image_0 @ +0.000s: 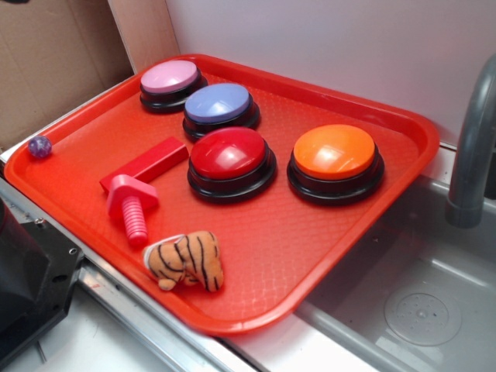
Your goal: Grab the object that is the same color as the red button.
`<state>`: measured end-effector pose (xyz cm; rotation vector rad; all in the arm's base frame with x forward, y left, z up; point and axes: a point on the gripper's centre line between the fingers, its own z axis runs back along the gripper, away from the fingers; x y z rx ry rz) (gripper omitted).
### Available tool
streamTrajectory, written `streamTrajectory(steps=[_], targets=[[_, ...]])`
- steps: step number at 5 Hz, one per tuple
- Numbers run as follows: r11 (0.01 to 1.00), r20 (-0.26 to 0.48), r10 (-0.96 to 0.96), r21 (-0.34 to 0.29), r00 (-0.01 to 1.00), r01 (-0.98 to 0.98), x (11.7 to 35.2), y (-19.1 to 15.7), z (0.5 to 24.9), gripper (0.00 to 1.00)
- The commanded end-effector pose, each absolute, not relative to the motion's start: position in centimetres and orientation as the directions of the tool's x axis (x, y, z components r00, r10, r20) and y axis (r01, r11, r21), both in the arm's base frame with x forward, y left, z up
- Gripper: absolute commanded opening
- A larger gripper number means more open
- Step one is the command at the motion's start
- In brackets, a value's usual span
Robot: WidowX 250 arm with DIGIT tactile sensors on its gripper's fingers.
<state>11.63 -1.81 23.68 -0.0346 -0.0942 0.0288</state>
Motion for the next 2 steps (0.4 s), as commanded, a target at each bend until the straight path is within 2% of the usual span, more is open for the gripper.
streamTrajectory(steps=[1,2], targets=[[0.999,0.094,0.030,-0.036,0.995,-0.027,11.6,-1.8,23.7,1.00],[1.000,0.098,0.002,-0.026,0.995,0.001,12.7,-1.3,22.1,1.00]])
